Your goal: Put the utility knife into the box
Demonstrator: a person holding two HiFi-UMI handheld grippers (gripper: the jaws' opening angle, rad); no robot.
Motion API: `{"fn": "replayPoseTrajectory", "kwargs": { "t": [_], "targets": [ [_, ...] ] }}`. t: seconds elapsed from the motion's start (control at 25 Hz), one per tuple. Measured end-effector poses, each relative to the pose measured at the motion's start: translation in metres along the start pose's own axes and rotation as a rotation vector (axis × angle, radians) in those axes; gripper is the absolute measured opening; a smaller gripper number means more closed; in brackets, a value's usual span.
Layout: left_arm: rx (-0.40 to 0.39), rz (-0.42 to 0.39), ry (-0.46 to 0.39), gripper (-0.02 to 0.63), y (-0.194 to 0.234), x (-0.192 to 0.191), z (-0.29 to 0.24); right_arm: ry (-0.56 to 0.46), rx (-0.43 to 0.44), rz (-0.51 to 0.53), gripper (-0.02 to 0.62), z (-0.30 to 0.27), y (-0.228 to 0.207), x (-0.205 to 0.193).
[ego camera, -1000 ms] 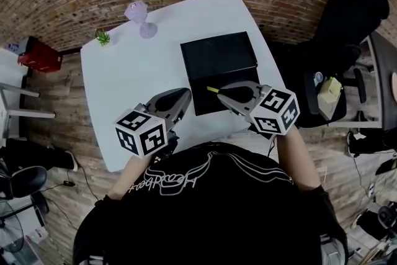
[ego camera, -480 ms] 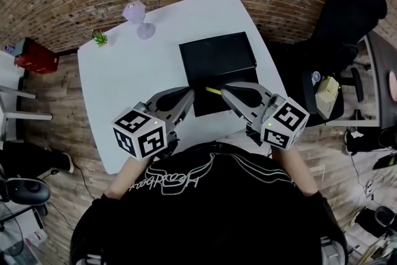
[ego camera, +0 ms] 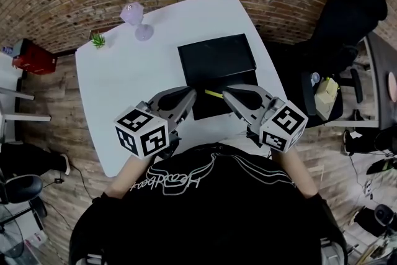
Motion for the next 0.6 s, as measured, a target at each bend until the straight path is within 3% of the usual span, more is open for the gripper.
{"fn": "replayPoseTrajectory", "kwargs": {
  "t": [0.6],
  "targets": [
    [0.02,-0.007,0.0,0.032,0.001,0.003,0.009,0.045,0.034,0.02,0.002,-0.007,0.01,0.0]
  ]
}}
Point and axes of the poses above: the fingertips, and each gripper's own axes: z backward along the fingers, y to its left, x out of its top, the point moved 7 cm from there along z, backward along the fingers, and after that the axes turned 6 degrees about -y, right-handed, at the moved point
